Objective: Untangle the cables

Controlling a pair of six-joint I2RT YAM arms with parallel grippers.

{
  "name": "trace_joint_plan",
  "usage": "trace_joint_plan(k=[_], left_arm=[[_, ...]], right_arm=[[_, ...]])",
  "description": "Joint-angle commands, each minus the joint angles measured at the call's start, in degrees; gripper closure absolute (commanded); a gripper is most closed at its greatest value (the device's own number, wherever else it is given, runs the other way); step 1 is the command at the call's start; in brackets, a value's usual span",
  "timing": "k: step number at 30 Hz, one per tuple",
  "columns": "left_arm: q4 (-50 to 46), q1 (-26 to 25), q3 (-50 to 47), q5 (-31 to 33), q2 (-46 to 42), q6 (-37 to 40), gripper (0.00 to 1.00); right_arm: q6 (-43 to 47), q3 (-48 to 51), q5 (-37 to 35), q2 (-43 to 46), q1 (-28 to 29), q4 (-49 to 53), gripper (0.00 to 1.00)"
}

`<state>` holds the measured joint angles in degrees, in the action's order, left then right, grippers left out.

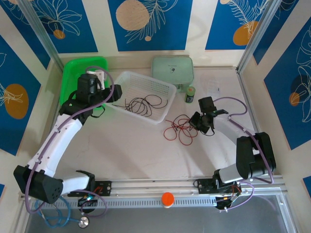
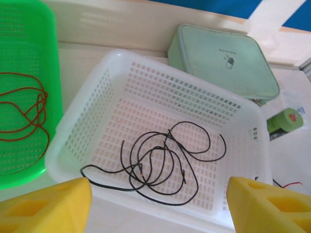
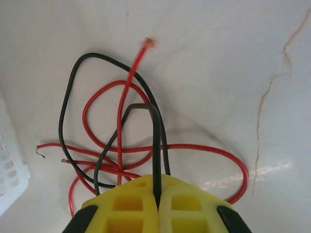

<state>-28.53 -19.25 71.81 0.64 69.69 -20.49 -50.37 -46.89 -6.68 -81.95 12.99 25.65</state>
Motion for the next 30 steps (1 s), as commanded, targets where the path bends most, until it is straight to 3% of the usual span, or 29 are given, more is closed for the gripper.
trace_joint_plan(k=[1,5,9,12,16,23,30], left_arm=[[-1.7,-2.5,0.0,1.7,-1.8,0.9,0.27],[-2.2,-6.0,0.6,1.1,-2.1,0.8,0.27],[-1.8,-9.9,1.3,-1.1,-1.7,1.0,0.27],[-0.1,-12.8,1.6,-4.1,-0.9,1.5,0.28],[3.0,-16.7,2.1,-8.6,1.2,3.6,0.27],[7.1,-25.5,4.3,-16.0,7.1,9.2,0.26],[14.1,-31.1,4.2,-20.7,13.9,7.0,0.25]], right_arm=[[1.6,-1.7,-3.2,4.8,1.3,1.3,1.0],[9.3,-5.1,-1.6,13.8,1.8,5.7,1.0],[22.2,-10.1,9.1,21.0,1.8,9.5,1.0],[30.5,-15.6,15.2,22.3,2.2,15.7,1.0],[38.5,-21.7,16.6,21.2,3.9,22.4,1.0],[43.3,-24.7,21.1,21.6,5.2,22.5,1.0],[41.8,-23.7,25.4,22.4,6.3,19.6,1.0]])
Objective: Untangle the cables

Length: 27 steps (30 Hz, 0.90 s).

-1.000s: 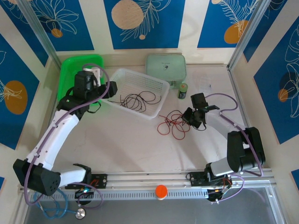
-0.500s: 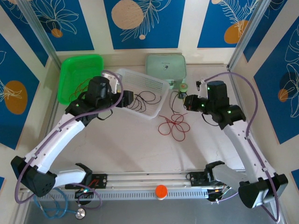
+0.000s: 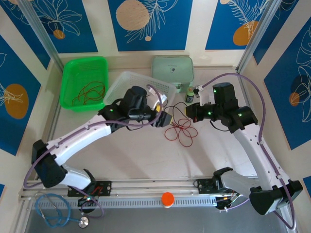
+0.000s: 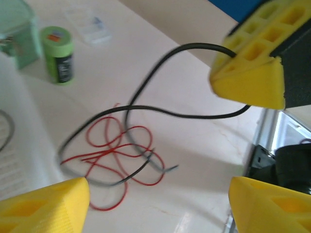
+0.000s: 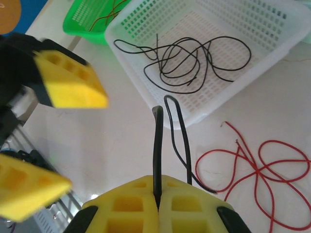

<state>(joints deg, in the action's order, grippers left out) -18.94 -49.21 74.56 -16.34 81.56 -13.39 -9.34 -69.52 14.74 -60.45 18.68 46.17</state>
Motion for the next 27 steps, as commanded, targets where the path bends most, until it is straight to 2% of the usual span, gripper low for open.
trace_joint_plan(k=[1,8,13,15,17,20,21,27], left_arm=[[5.0,-1.5,1.5,-3.3,3.0,-0.5,0.26],[1.5,-2.0,3.0,3.5,7.3,-0.7,0.27],[2.6,-2.1,3.0,5.1,8.6,-0.5,0.29],[4.3,-2.1,2.9,4.4,9.2,-1.1,0.37],[6.7,-2.2,2.5,3.5,9.3,-2.0,0.54],[8.5,-2.5,2.6,2.8,8.7,-3.0,0.97],[8.5,-2.5,2.7,2.7,8.2,-3.2,1.0],[1.6,-2.6,4.8,4.6,2.2,-3.0,1.0]], right_arm=[[0.4,-0.9,4.1,0.9,0.8,-1.2,1.0],[-0.6,-0.5,5.3,1.7,0.7,-2.5,1.0],[-1.4,0.1,7.0,2.1,0.7,-3.6,1.0],[-2.0,0.4,7.5,2.3,0.7,-4.0,1.0],[-2.4,0.9,7.8,2.4,0.8,-4.4,1.0],[-3.2,1.9,7.5,2.8,0.7,-4.9,1.0],[-3.7,2.3,7.3,2.9,0.7,-5.1,1.0],[-6.9,6.8,4.7,3.0,0.7,-9.1,1.0]])
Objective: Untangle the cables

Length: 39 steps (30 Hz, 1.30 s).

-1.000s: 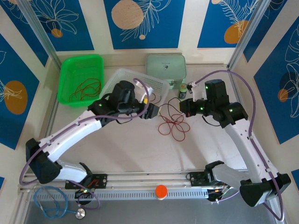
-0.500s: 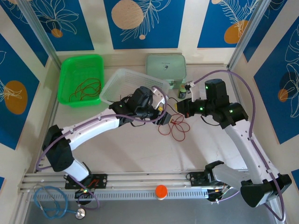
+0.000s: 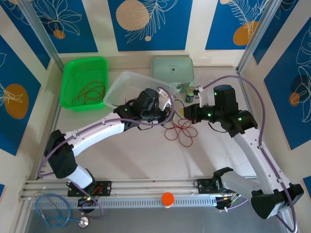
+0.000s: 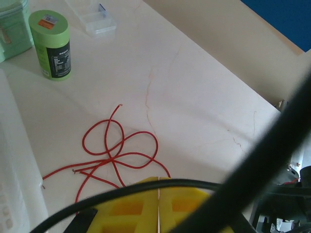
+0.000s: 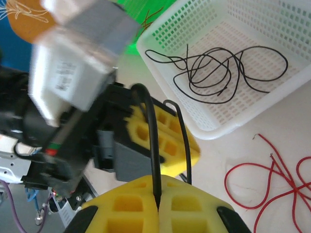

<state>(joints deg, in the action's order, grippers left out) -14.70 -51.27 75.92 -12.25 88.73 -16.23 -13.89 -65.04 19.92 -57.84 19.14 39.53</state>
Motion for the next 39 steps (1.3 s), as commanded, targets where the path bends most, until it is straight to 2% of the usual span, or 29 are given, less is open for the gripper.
trace_joint_plan(k=[1,7,12,15,20,23,27,32,39], left_arm=[[-4.6,-0.6,4.3,0.9,-6.1,0.0,1.0],[-13.5,-0.6,10.0,1.1,-9.7,0.3,1.0],[-16.1,-0.5,14.6,3.4,-9.8,0.4,1.0],[-16.6,-0.5,18.6,3.4,-8.9,0.2,1.0],[-18.3,-0.5,27.9,0.4,-5.7,-0.3,1.0],[-19.9,-0.5,32.6,0.0,-4.0,-0.3,1.0],[-20.7,-0.5,36.1,0.8,-3.0,-0.4,1.0],[-20.2,-0.5,36.8,2.6,-3.0,-0.5,1.0],[-19.8,-0.5,38.2,3.3,-2.4,-0.8,1.0]], right_arm=[[-3.2,3.4,-0.7,0.3,0.2,-3.6,1.0],[-6.9,7.8,-1.5,-1.3,0.3,-10.0,0.98],[-9.2,11.4,-1.1,-3.1,1.4,-15.8,0.93],[-10.2,14.0,-1.7,-3.9,2.9,-20.1,0.79],[-10.3,20.0,-2.8,-3.1,6.0,-31.2,0.45],[-8.5,24.3,-3.1,-2.0,7.5,-38.2,0.34],[-4.8,28.3,-5.8,0.8,9.5,-43.1,0.29],[-0.5,30.8,-11.9,7.4,13.5,-43.4,0.27],[0.7,31.8,-9.2,12.9,11.4,-40.3,0.24]])
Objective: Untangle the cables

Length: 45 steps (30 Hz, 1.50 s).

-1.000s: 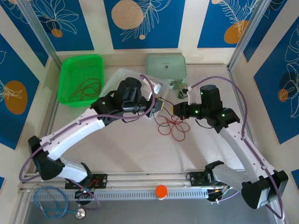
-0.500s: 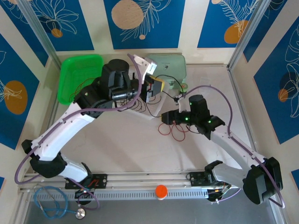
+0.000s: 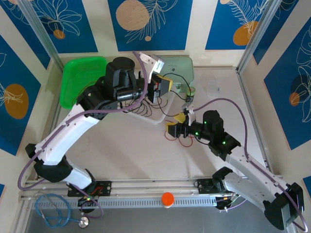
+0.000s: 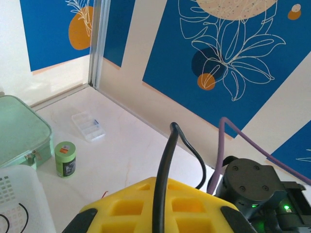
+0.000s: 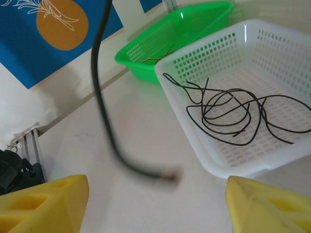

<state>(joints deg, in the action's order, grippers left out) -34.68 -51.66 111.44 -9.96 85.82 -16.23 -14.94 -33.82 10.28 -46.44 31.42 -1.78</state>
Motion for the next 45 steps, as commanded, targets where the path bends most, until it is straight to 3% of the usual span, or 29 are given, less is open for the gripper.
trace_joint_plan(k=[1,10,16,19,25,33,40,45], left_arm=[[-0.1,-0.1,3.0,1.1,0.7,-0.7,1.0],[-0.2,-0.1,3.8,0.4,0.6,-1.2,1.0],[-1.0,-0.1,4.7,-1.6,0.3,-1.6,1.0],[-1.0,-0.1,4.8,-3.1,0.1,-1.7,1.0],[0.0,-0.1,5.4,-8.1,0.0,-2.7,1.0],[2.6,-0.1,5.3,-12.7,-0.4,-4.1,1.0],[4.4,-0.1,6.5,-12.3,-0.1,-4.0,1.0],[4.3,-0.1,8.0,-11.5,-0.1,-3.4,1.0]], right_arm=[[1.9,0.0,0.8,2.1,-1.4,2.6,0.24],[7.9,-9.3,8.8,3.9,-9.2,14.7,0.09],[2.8,-13.9,32.3,-2.7,-24.8,7.6,0.06],[2.3,-17.6,43.4,-9.5,-27.6,4.8,0.07],[7.3,-30.3,57.9,-25.9,-25.1,8.8,0.06],[34.5,-55.3,68.9,-44.1,-19.5,48.3,0.06],[36.4,-54.9,67.3,-48.4,-12.9,49.2,0.07],[35.8,-55.0,67.8,-49.9,-12.0,49.3,0.09]])
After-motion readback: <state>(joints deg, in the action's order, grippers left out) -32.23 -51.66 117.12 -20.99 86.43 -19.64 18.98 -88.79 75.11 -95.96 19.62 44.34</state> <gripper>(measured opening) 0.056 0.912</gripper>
